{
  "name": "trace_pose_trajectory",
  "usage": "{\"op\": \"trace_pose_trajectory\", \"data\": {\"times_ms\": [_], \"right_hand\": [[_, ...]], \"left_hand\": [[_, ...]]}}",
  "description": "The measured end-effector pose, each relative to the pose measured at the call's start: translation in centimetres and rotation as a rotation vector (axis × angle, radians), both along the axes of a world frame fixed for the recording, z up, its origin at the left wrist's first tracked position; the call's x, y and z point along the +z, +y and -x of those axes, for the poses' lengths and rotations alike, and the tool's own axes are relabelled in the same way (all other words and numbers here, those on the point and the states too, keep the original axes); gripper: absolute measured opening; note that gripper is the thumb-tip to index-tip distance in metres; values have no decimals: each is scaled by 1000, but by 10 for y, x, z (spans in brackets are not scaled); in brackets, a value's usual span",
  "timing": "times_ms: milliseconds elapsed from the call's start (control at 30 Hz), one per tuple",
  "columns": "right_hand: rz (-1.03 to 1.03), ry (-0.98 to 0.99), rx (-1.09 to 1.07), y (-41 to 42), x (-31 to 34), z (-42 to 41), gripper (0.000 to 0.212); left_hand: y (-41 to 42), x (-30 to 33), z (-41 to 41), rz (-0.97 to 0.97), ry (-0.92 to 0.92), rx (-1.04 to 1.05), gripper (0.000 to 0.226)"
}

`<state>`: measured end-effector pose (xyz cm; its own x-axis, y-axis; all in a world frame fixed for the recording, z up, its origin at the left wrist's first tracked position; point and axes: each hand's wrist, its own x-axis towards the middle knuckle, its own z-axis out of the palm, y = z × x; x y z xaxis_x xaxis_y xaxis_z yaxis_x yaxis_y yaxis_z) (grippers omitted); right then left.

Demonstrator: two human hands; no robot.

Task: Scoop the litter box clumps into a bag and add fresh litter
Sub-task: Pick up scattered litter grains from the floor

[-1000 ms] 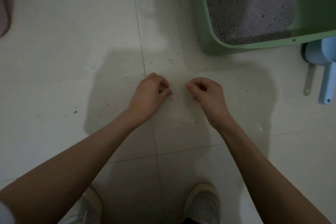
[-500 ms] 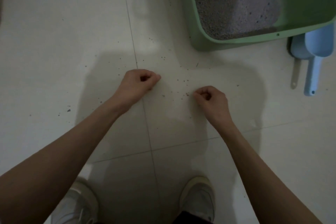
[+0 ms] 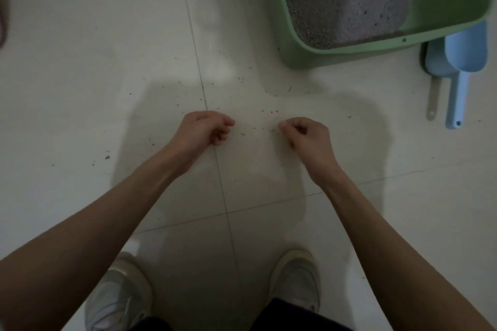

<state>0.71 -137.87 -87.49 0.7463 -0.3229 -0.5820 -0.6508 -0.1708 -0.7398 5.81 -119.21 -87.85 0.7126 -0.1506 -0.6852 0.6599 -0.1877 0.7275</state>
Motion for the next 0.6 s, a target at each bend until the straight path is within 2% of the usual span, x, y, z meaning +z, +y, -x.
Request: {"op": "trace_pose_trajectory", "data": {"times_ms": [67,100,200,267,367,433,500,600], "right_hand": [[-548,14,-322,-7,7,2,21],[-699,27,-397,-10,9,3,23],[-747,49,-384,-12,11,4,27],[-565,42,-278,-9,8,1,25],[65,52,108,-4,1,-6,7],[336,38,288,0,-6,-9,14],[429,25,373,4,-12,-10,21],[500,-39,455,6,-17,-11,18]], "left_hand": [[-8,-3,4,-283,-187,-250,11],[-11,-4,7,-402,-296,-366,6],[-14,-14,10,-538,-521,-544,16],[-14,-19,7,-564,-566,-556,22],[-16,-23,4,-587,-563,-560,24],[-18,-24,3,-587,-573,-586,21],[-17,-25,4,-569,-610,-613,16],[-17,-23,4,-581,-686,-678,16]]}}
